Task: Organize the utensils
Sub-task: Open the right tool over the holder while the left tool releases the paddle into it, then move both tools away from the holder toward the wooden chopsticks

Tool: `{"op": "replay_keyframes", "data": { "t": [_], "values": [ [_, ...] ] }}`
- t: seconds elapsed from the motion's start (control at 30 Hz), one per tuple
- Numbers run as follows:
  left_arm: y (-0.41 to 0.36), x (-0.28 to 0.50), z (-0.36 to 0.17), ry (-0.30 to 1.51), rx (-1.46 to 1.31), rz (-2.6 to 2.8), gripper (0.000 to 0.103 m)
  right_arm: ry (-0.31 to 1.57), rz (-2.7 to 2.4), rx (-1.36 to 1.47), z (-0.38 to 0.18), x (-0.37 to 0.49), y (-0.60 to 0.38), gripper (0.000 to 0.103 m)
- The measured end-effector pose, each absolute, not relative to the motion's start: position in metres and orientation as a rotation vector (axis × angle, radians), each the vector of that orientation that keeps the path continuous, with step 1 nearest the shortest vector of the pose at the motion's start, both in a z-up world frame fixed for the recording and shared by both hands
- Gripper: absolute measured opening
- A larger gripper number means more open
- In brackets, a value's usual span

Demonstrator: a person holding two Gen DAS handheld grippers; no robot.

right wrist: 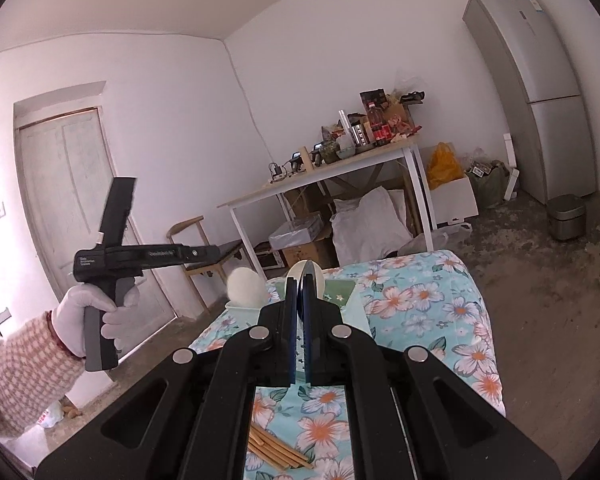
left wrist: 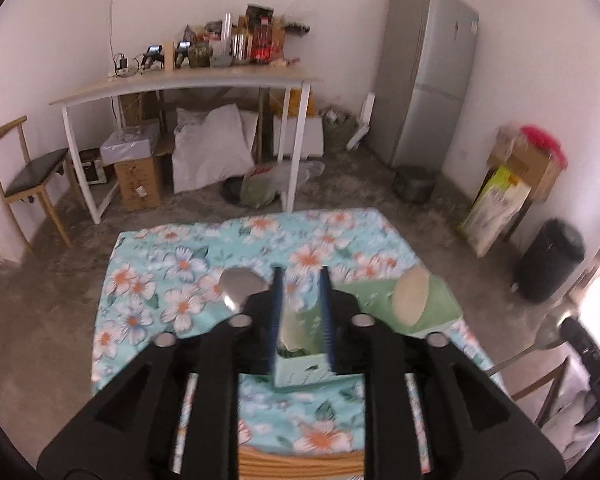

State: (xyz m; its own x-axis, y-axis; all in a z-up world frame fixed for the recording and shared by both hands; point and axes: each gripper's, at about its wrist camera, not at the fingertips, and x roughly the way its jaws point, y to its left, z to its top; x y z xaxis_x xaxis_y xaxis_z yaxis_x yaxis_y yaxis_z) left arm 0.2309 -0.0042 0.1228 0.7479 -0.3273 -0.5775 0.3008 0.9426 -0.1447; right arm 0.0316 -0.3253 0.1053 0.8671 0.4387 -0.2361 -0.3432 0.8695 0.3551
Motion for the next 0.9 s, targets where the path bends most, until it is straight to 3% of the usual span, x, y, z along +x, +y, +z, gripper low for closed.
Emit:
{"op": "replay_keyframes", "data": {
  "t": [0.17, 0.33, 0.73, 0.9],
  "values": [
    [0.013, 0.216, 0.13, 0.561, -0.122, -0.367, 0.031, 0.307, 0.416, 0.31, 0.116, 0.036, -0.324, 0.003],
    [0.031, 0.187, 0.123, 0.522, -0.162, -0.377, 0.045, 0.27, 0.435, 0.323, 0.137, 0.04, -0.324, 0.003],
    [0.073, 0.09, 0.056, 0.491, -0.154, -0.27, 0.073, 0.158, 0.526, 0.318, 0.202, 0.07, -0.301, 0.003],
    [0.09, 0.072, 0.028, 0.52, -0.204, -0.228, 0.077, 0.17, 0.527, 0.292, 0.199, 0.096, -0.285, 0.003]
  ]
}}
